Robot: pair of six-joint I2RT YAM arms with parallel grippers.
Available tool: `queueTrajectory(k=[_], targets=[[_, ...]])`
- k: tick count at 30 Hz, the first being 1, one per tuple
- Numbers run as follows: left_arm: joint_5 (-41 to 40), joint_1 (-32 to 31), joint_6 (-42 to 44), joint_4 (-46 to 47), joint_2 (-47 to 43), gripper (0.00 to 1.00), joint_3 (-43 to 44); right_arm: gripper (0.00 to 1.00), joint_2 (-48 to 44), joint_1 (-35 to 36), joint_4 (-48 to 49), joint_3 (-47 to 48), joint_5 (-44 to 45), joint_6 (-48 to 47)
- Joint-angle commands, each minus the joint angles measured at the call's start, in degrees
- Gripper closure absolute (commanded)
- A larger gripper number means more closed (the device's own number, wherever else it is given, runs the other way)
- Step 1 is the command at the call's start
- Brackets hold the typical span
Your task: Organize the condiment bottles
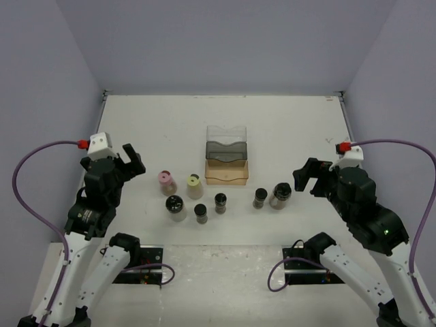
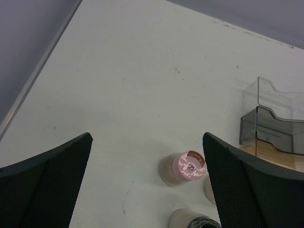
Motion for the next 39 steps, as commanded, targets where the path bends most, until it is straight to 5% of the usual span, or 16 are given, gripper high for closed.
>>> queueTrajectory(k=[1, 30, 39], targets=[[-1.68, -0.64, -0.97, -0.08, 0.14, 0.0, -0.07, 0.01, 0.14, 0.19, -0.31, 0.37, 0.75, 0.56], [-0.27, -3.1, -0.62, 0.36, 0.93, 0.0, -0.42, 0.06, 30.97, 0.19, 6.2, -6.57, -3.39, 2.58], [0.34, -3.54, -0.53, 0.62, 1.46, 0.0, -0.42, 0.18, 34.67, 0.19, 6.2, -9.3, -6.28, 3.9]])
